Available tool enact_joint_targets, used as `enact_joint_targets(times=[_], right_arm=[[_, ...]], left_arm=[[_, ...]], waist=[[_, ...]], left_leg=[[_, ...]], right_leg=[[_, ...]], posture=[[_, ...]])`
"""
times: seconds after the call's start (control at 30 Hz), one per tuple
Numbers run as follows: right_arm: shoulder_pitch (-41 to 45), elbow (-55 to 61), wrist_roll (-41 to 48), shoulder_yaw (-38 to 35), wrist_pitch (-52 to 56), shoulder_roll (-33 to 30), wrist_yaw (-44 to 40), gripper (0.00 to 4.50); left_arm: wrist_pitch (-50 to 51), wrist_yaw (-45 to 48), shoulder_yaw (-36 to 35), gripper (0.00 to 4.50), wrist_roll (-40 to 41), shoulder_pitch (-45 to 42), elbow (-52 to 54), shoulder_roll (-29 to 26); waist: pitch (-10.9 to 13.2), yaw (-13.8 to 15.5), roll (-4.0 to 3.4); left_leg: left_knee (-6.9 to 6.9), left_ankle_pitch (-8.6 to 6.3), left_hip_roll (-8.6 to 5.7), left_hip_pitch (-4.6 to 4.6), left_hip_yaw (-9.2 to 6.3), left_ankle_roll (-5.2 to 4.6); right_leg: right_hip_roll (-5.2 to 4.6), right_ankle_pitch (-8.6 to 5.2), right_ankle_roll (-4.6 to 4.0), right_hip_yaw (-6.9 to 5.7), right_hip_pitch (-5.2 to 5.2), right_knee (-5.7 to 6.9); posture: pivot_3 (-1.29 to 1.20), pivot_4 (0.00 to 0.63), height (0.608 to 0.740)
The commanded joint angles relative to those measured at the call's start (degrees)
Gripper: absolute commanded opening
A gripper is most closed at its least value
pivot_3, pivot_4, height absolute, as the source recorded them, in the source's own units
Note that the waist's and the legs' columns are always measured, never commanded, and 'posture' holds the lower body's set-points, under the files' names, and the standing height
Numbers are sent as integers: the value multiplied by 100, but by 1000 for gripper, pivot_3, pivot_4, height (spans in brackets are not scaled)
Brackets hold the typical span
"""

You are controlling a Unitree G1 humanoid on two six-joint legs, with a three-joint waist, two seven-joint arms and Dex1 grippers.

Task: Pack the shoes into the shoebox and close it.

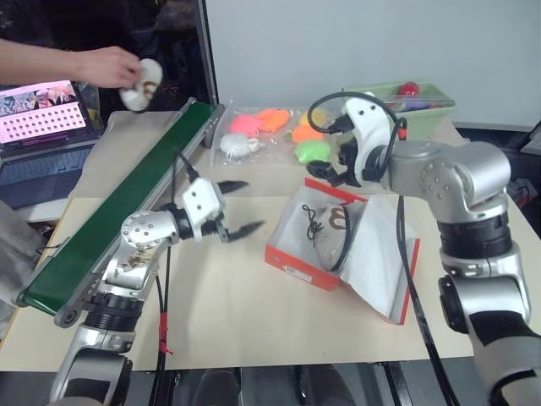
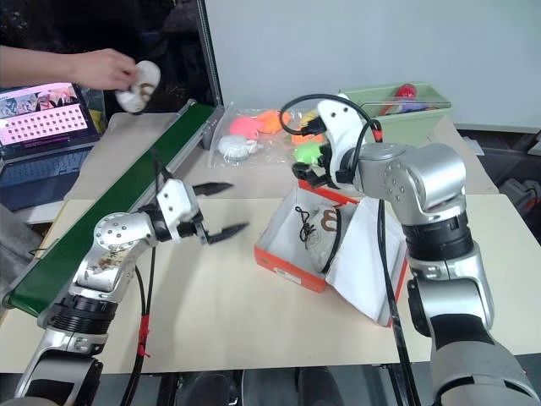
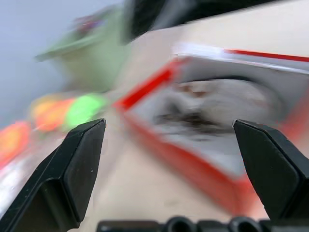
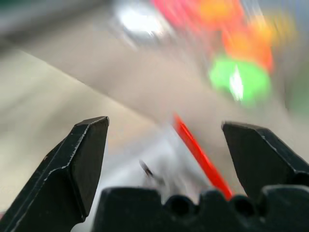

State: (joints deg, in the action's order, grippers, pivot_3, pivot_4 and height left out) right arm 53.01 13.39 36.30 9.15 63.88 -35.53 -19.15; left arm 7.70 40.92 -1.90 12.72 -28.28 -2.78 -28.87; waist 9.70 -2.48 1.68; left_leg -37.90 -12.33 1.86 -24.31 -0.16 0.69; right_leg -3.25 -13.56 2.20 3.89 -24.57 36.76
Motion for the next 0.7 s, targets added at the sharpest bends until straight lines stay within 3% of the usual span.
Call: enact_joint_targets(times=[0.03,0.13,0.3,0.47,0.7], right_arm=[[-905,1095,48,-330,-1267,-365,-1224,4419],[-1477,1475,242,-548,-1666,-254,-1629,4419],[-2132,1565,-279,43,-2359,-35,-1982,4419],[-2338,1074,-707,402,-2719,600,-1860,4419],[-2488,942,-1191,565,-3005,1074,-1722,4419]], left_arm=[[907,-1353,-947,4500,17,143,399,48],[1339,-1741,-1315,4500,-61,519,613,-93],[1580,-1721,-1794,4500,7,1046,616,-490],[1569,-1453,-2117,4500,16,1428,247,-1055],[1380,-1019,-2500,4500,359,1788,-8,-1215]], waist=[[0,8,1],[0,-6,1],[-3,-8,9],[-4,-1,16],[-3,32,22]], left_leg=[[-1,0,-2,1,-1,0],[-3,0,-6,4,3,0],[-4,0,2,28,2,1],[-4,2,-3,38,7,5],[-2,1,-2,39,7,7]], right_leg=[[-3,0,0,0,2,1],[-10,1,1,2,4,2],[0,1,0,2,19,14],[-3,0,-2,5,20,22],[-7,0,-3,4,22,18]], posture=[[0,150,729],[0,150,729],[0,150,729],[0,150,729],[0,150,729]])
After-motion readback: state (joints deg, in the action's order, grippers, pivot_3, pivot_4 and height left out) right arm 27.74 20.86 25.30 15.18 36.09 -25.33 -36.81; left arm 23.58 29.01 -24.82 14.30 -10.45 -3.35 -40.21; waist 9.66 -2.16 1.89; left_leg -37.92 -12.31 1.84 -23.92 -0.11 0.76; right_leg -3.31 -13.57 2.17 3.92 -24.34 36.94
